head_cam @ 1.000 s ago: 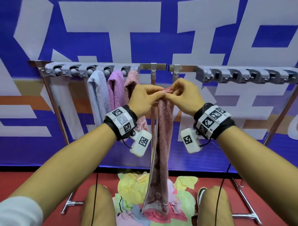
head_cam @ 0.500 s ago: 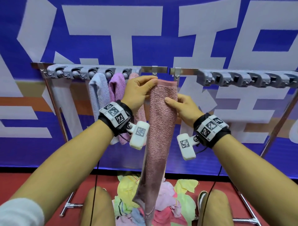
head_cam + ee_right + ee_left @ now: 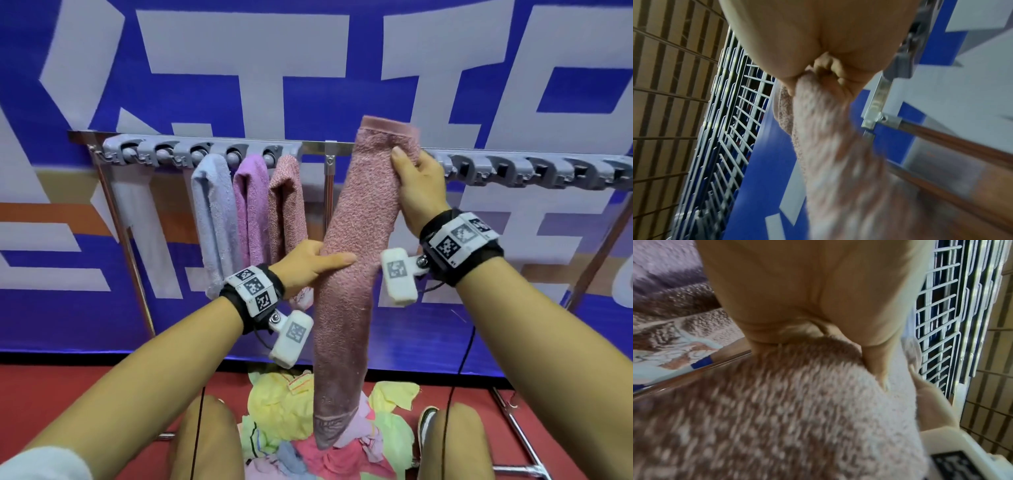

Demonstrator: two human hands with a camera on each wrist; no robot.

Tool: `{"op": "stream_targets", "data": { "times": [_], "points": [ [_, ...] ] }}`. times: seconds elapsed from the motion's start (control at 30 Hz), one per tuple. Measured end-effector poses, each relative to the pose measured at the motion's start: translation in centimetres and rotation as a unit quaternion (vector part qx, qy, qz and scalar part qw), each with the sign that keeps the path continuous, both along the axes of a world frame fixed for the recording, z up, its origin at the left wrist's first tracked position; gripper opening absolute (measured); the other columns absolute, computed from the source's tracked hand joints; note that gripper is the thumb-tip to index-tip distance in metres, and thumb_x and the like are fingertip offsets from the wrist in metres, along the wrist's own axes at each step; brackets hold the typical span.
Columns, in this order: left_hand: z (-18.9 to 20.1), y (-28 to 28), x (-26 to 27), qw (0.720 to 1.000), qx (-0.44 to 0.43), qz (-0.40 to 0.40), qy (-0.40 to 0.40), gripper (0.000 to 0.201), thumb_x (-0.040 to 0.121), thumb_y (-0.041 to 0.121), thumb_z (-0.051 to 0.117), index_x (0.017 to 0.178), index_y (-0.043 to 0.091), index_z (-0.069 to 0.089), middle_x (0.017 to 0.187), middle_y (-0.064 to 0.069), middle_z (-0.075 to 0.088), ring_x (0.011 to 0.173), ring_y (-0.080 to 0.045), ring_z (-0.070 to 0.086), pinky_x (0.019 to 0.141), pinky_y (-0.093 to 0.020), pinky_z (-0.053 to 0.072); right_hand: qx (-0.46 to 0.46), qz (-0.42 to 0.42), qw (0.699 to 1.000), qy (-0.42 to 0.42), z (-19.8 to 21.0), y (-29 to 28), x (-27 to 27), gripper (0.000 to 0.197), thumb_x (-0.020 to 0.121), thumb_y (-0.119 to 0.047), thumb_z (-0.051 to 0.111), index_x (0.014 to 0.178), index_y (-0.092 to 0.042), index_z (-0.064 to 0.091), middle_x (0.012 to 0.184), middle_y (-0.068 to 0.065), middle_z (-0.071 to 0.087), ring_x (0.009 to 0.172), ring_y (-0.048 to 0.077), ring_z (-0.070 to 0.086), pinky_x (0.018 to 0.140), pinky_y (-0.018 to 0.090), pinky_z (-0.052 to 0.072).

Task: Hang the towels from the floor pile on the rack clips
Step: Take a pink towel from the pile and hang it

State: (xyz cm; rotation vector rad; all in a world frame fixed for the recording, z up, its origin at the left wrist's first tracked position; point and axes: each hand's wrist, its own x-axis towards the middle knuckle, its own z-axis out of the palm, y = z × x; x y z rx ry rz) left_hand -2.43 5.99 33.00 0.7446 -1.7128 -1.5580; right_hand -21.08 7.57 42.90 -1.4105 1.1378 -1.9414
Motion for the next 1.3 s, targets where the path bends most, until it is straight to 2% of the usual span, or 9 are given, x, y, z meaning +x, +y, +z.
{"op": "stream_targets", "data": {
  "times": [0.13,0.23,0.43,0.63,0.8,0.87,0.97,1.17,1.3],
  "points": [
    [-0.3,-0.7,1.1,0.999,0.020,-0.008,0.027,0.012,0.089,0.016,0.068,0.093,0.006,0.073,0.092,-0.012,0.073,0.080,-0.020,0.067,0.085,-0.036,0.053,0.016,-0.097,0.995,-0.002,-0.1,-0.2,-3.2,0.025,0.099,-0.017,0.052,0.073,-0.017,0.056,0.058,-0.005,0.051,0.046,0.008,0.049,0.041,0.022,0.038],
    [0.4,-1.1,1.6,1.000,-0.013,0.000,0.013,0.020,0.094,0.014,0.058,0.082,0.012,0.074,0.081,-0.003,0.074,0.071,-0.012,0.068,0.073,-0.025,0.054,0.090,-0.190,0.977,0.016,-1.4,-0.8,-5.0,0.030,0.093,-0.024,0.056,0.064,-0.017,0.053,0.057,0.003,0.049,0.045,0.017,0.049,0.044,0.031,0.043],
    [3.3,-1.8,1.0,0.997,-0.080,0.022,0.007,0.021,0.099,0.014,0.054,0.112,0.007,0.069,0.104,-0.014,0.072,0.090,-0.019,0.067,0.087,-0.032,0.053,0.357,-0.216,0.826,0.378,-3.8,0.6,-4.0,0.029,0.083,-0.037,0.060,0.071,-0.011,0.058,0.069,0.007,0.059,0.068,0.027,0.056,0.059,0.028,0.037],
    [6.1,-1.2,-1.0,0.997,-0.075,0.018,0.001,0.021,0.100,0.013,0.050,0.095,0.004,0.069,0.084,-0.008,0.072,0.077,-0.015,0.066,0.077,-0.027,0.052,0.165,0.072,0.973,0.145,-3.5,1.5,3.4,0.017,0.097,-0.018,0.050,0.089,-0.011,0.064,0.079,0.001,0.065,0.068,0.005,0.065,0.068,0.022,0.053],
    [6.3,-1.2,0.4,0.997,-0.071,0.032,-0.004,0.026,0.099,0.011,0.052,0.083,0.011,0.072,0.074,0.000,0.074,0.069,-0.010,0.067,0.070,-0.023,0.052,0.213,0.170,0.955,0.117,-4.1,0.5,3.7,0.023,0.089,-0.031,0.057,0.093,-0.020,0.077,0.102,0.007,0.075,0.100,0.024,0.069,0.094,0.040,0.051],
    [5.6,-1.6,1.3,0.994,-0.095,0.059,-0.018,0.030,0.095,0.020,0.062,0.066,0.016,0.070,0.068,-0.001,0.068,0.063,-0.013,0.059,0.066,-0.025,0.046,0.192,0.159,0.955,0.160,-4.0,0.7,3.6,0.022,0.093,-0.026,0.058,0.083,-0.020,0.076,0.087,0.000,0.075,0.083,0.013,0.070,0.081,0.030,0.052],
    [4.6,-1.6,2.1,0.996,-0.075,0.050,-0.028,0.046,0.086,0.039,0.070,0.084,-0.007,0.068,0.084,-0.021,0.063,0.078,-0.026,0.054,0.077,-0.037,0.042,0.162,0.175,0.956,0.172,-3.6,1.1,3.7,0.029,0.098,-0.018,0.055,0.071,-0.014,0.066,0.063,-0.002,0.063,0.057,0.009,0.056,0.060,0.023,0.044],
    [3.3,-1.6,2.7,0.997,-0.013,0.045,-0.068,0.034,0.098,0.017,0.055,0.102,-0.016,0.064,0.094,-0.021,0.069,0.081,-0.025,0.063,0.084,-0.035,0.049,0.147,0.121,0.976,0.102,-2.9,1.4,1.8,0.031,0.101,-0.018,0.049,0.072,-0.011,0.057,0.056,-0.004,0.057,0.048,0.008,0.054,0.052,0.022,0.046],
    [3.5,-1.7,2.9,0.994,-0.065,0.066,-0.066,0.059,0.091,0.038,0.065,0.104,-0.020,0.061,0.090,-0.022,0.062,0.081,-0.026,0.052,0.080,-0.036,0.043,0.143,0.013,0.985,0.101,-3.6,0.6,-0.5,0.030,0.099,-0.021,0.051,0.071,-0.012,0.057,0.060,0.000,0.055,0.052,0.010,0.052,0.060,0.027,0.045]
  ]
}}
